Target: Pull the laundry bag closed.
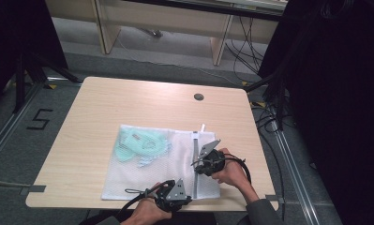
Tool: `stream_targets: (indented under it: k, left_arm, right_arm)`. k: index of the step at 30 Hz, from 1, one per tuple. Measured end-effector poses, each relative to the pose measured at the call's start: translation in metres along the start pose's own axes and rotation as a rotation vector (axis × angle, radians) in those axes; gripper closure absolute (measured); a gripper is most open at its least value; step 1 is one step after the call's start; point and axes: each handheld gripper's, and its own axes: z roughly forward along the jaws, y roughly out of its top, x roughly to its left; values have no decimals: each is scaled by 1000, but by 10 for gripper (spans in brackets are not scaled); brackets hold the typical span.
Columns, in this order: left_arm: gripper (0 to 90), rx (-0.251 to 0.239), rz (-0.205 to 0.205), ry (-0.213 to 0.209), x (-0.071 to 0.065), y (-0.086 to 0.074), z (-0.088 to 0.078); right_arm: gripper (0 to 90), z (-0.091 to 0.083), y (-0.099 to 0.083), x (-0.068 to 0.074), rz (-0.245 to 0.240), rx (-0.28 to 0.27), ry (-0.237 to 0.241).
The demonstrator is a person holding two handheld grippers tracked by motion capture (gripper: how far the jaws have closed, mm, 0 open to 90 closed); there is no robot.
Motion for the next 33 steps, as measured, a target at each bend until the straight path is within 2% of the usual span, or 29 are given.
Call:
stream_targets:
  k: [1, 2, 4, 5, 10, 12, 13, 18, 19, 20, 25, 27, 28, 30, 31, 33]
  left_arm:
    - [885, -1, -1, 0, 0, 0, 0]
    - [885, -1, -2, 0, 0, 0, 0]
    - [885, 11, 7, 1, 0, 0, 0]
    - [885, 3, -1, -5, -1, 0, 1]
    - [886, -6, -4, -5, -1, 0, 1]
    - [886, -3, -3, -6, 0, 0, 0]
    - [886, -7, -8, -5, 0, 0, 1]
    - [887, -6, -10, -2, 0, 0, 0]
    - [887, -4, -9, -2, 0, 0, 0]
    - [887, 6, 2, 2, 1, 0, -1]
    - [888, -5, -12, -5, 1, 0, -1]
    - [888, 7, 2, -8, 1, 1, -1]
    - [888, -8, -10, -13, -1, 0, 1]
    - [888, 10, 8, -13, -1, 0, 0]
    - [888, 2, -2, -17, -2, 0, 0]
    - [888, 8, 8, -11, -1, 1, 0]
  right_arm:
    - [865, -1, 0, 0, 12, 4, -5]
    - [865, 0, 1, -2, 0, 0, -7]
    - [865, 0, 1, -5, 10, -3, -4]
    - [865, 0, 1, -6, 11, -4, 2]
    - [865, 0, 2, -12, 14, -18, -20]
    - [865, 0, 3, -13, 25, -6, -29]
    - [865, 1, 3, -15, 15, -8, -29]
    - [865, 2, 5, -19, 25, -15, -39]
    - [866, 2, 5, -21, 16, -23, -42]
    - [865, 2, 6, -21, 27, -15, -40]
    - [866, 4, 8, -26, 14, -24, -50]
    - [866, 4, 8, -27, 35, -15, -61]
    - [866, 4, 8, -29, 50, -8, -62]
    - [866, 4, 8, -31, 59, -8, -74]
    - [866, 4, 8, -34, 32, -17, -66]
    - [866, 5, 9, -34, 57, -9, -72]
